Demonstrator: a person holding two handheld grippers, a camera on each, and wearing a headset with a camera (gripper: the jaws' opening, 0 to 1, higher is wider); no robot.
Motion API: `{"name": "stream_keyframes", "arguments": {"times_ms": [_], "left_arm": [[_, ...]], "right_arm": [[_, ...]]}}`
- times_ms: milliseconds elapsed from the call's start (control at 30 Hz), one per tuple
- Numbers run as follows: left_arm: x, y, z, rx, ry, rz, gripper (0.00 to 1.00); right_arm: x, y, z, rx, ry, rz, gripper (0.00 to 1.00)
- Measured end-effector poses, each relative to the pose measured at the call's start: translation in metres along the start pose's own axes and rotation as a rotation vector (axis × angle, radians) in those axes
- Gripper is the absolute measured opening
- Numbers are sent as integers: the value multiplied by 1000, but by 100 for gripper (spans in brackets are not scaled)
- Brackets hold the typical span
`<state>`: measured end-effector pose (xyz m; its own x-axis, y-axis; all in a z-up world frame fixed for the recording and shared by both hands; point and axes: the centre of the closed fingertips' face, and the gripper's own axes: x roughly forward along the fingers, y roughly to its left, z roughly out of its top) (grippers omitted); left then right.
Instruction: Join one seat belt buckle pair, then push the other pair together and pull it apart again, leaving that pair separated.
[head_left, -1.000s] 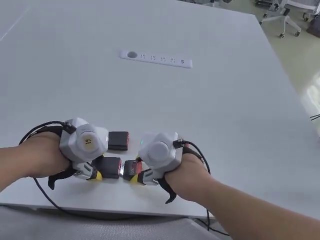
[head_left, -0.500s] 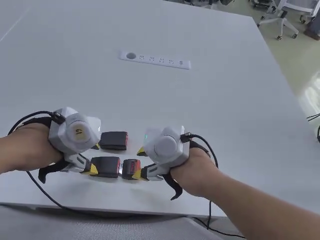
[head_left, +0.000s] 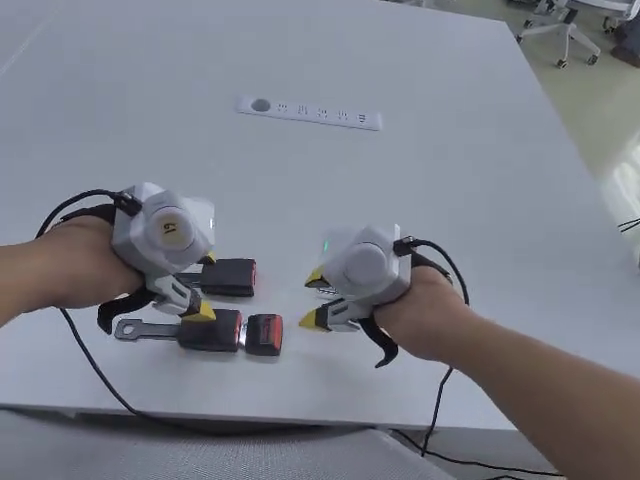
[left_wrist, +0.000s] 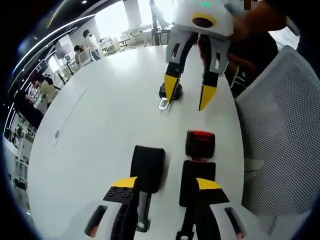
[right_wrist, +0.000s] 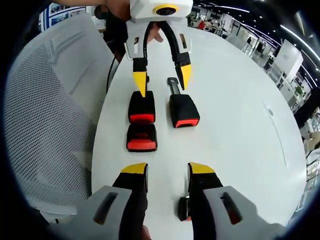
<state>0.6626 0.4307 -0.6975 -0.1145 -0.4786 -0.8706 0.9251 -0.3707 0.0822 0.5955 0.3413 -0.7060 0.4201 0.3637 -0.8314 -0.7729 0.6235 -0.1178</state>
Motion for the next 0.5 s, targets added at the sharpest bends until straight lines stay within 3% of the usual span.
{"name": "stream_keyframes", "arguments": {"times_ms": [167, 267, 500], "left_arm": [[4, 9, 1, -24, -5, 9, 45], [10, 14, 0, -21, 8, 4, 48], [18, 23, 4, 17, 8, -2, 46]], "right_arm": [[-5, -11, -15, 19, 10, -12, 30], [-7, -21, -27, 12, 29, -35, 36], [-19, -39, -53, 29, 54, -31, 31]]}}
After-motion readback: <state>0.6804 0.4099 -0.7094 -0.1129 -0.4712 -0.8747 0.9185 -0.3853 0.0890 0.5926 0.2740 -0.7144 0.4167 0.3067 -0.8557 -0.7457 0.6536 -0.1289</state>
